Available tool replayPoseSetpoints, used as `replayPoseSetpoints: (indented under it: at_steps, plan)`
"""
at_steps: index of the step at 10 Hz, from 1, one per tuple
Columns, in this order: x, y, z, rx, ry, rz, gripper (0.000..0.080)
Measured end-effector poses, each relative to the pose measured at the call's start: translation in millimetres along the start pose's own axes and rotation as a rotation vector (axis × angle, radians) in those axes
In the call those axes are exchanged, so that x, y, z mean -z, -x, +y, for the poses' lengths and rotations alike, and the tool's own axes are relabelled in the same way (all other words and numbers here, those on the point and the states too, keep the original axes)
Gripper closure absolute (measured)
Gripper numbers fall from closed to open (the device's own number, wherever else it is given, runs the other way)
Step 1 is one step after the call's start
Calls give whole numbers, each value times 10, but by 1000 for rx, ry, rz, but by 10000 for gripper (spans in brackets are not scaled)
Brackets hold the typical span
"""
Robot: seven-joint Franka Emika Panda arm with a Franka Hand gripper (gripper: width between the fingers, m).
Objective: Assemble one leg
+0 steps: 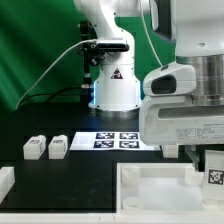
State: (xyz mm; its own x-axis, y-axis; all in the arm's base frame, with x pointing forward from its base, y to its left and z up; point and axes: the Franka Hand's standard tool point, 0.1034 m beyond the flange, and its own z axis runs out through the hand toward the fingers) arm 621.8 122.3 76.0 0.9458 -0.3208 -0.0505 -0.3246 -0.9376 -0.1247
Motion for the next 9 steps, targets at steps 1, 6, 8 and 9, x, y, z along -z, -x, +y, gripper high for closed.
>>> replayPoseSetpoints:
  at_steps: [1, 6, 8, 9]
  plan:
    - [1, -77, -4, -149, -29, -19, 501]
    - [-19, -115, -19, -927, -83, -72, 501]
    - [-49, -64, -95, -1138, -74, -85, 503]
    - [-50, -65, -91, -1135, -74, -85, 503]
